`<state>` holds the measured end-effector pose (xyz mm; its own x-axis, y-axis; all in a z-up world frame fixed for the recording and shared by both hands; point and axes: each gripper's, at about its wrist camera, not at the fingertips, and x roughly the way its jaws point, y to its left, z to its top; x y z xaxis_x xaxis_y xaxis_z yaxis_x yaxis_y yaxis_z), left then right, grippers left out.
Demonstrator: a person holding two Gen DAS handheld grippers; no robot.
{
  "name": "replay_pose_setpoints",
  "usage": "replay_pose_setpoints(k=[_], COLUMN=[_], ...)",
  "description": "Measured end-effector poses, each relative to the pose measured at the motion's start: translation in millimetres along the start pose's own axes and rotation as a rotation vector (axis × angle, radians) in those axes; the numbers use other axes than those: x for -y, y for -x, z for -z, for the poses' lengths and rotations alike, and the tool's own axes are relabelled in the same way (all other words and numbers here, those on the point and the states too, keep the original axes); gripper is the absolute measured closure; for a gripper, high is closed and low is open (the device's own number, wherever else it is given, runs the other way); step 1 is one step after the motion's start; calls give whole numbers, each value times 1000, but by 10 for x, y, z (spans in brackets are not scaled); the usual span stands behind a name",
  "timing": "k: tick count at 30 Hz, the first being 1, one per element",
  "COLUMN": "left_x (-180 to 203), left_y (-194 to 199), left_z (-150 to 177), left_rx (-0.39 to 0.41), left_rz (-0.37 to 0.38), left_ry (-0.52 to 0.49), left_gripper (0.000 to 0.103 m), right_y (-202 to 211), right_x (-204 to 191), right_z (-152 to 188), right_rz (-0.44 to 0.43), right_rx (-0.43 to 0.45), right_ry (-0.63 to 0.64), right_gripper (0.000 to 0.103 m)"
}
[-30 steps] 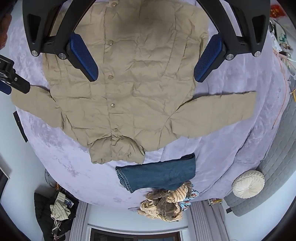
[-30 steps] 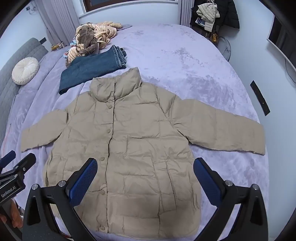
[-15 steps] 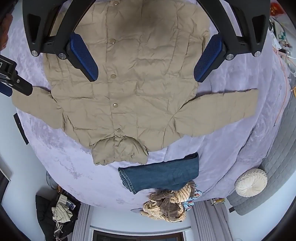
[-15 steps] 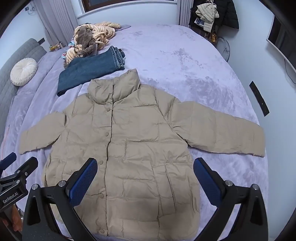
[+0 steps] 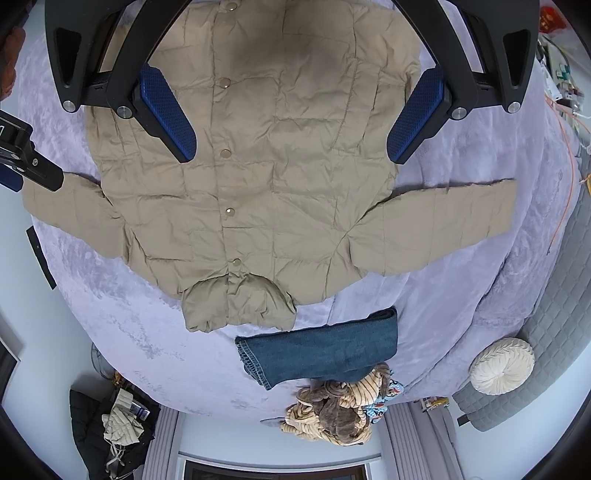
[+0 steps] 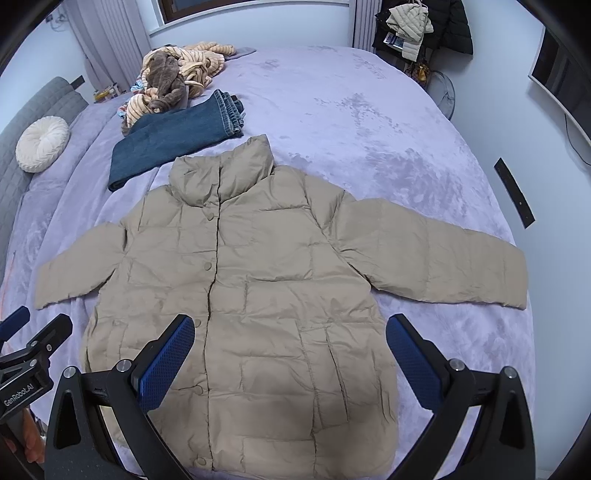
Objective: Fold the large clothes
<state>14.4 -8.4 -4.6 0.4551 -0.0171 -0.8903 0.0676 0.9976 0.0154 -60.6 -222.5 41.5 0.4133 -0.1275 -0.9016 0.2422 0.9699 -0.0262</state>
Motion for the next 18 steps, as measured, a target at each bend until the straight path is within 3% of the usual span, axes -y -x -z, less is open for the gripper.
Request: replay_pose_setpoints(k=[18], left_x=[8], left_y=[-22], left_z=[8], left_rx=[-2], left_rz=[-2], left_ry=[1], left_gripper=[0], right_y=[-3], right_x=[16], right_z=[2], right_rz=[3], right_rx=[-2], right_ry=[-1], right_gripper=[0])
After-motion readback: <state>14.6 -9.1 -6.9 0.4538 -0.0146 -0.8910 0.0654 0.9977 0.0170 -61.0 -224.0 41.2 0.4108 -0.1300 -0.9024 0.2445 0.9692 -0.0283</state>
